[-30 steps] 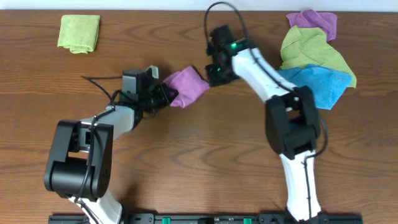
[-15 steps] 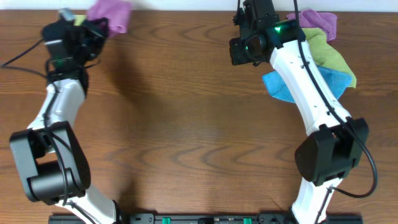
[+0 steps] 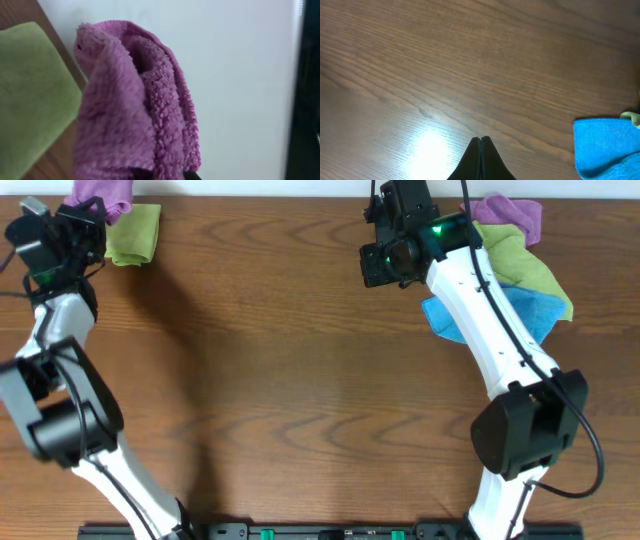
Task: Fold the cloth
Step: 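Carry the pink cloth with the left gripper onto the lime-green cloth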
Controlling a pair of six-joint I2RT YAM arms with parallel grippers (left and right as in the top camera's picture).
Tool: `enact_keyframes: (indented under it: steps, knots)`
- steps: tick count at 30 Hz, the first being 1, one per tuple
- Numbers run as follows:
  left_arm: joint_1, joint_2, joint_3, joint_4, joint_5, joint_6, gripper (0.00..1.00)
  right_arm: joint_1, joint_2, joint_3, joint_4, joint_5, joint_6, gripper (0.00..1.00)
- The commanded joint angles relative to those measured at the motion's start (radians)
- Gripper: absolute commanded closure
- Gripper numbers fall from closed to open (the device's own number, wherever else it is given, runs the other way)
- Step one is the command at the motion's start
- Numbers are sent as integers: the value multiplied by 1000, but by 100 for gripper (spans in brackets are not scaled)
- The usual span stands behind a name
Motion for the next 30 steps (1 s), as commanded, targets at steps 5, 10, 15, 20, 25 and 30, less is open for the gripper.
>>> enact_keyframes:
  steps: [5,10,15,20,25,30]
  knots:
    - [-1,197,212,8,87,-44,94,8,-4,13,-6,13,21,99]
    - [0,278,255,-26,71,-68,94,8,-4,13,-5,30,39,98]
    - [-1,323,255,-48,71,-77,94,8,-4,13,-3,30,39,98]
    - [-1,336,255,-83,73,-70,94,8,-4,13,-3,29,53,98]
    - [0,336,255,-104,97,-71,10,9,-4,13,-3,29,54,99]
    - [16,336,255,-127,146,-82,5,10,-4,13,-4,29,61,99]
